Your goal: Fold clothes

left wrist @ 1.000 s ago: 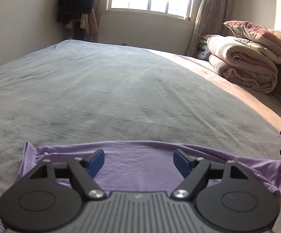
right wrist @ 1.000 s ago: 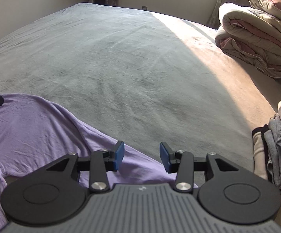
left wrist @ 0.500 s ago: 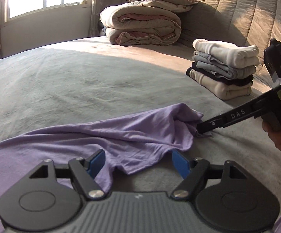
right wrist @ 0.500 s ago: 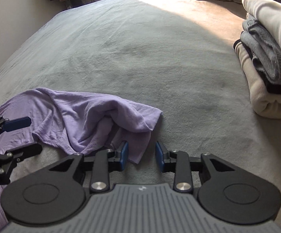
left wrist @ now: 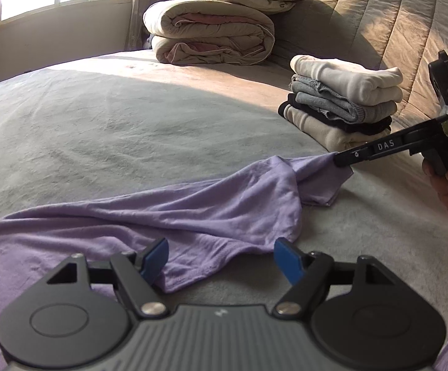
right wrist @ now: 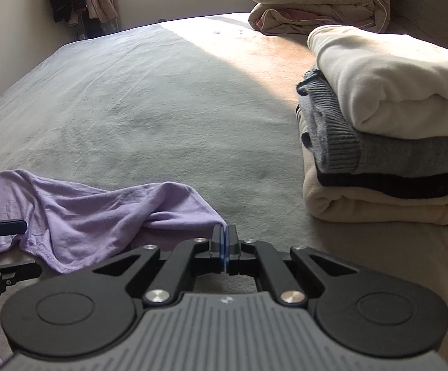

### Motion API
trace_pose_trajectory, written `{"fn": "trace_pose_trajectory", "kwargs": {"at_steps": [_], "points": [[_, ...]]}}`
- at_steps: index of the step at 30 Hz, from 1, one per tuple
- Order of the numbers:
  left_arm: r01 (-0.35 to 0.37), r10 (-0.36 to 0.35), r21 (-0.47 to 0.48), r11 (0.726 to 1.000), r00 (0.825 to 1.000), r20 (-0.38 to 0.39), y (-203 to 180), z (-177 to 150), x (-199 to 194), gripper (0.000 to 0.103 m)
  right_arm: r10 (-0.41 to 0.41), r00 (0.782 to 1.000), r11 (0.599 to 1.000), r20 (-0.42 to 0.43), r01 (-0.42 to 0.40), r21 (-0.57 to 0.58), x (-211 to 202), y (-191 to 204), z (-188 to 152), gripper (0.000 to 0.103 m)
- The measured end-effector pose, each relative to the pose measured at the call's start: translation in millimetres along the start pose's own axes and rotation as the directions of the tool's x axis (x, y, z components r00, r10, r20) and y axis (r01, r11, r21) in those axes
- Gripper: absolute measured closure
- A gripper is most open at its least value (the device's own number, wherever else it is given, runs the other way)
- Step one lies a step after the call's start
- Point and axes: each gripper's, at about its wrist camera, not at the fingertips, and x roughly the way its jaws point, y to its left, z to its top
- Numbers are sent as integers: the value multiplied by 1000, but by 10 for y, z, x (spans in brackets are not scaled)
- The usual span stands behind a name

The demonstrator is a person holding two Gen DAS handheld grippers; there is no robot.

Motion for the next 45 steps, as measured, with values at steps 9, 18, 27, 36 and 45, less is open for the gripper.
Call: {"fn": "trace_pose_trajectory", "kwargs": {"at_steps": [9, 18, 27, 36, 45], "points": [[38, -36, 88, 995, 999, -24, -396, 116, 222, 27, -48, 999, 997, -1, 48, 65, 210, -363, 122, 103], [53, -49, 183, 982, 998, -30, -598, 152, 304, 33, 86, 994, 977, -62, -72, 203, 99, -549, 0, 72], [6, -2, 152, 988, 1000, -27, -530, 99, 392, 49, 279, 960, 863, -25, -240, 445, 199, -599, -198, 81], [69, -60, 126, 990, 995, -74, -539, 327, 346, 100, 138, 989, 954, -60, -116, 276, -106, -704, 6, 102], [180, -175, 51, 982, 980, -90, -304, 334, 125, 53, 51, 984, 982, -168, -20, 186, -138, -893, -25, 102]]}}
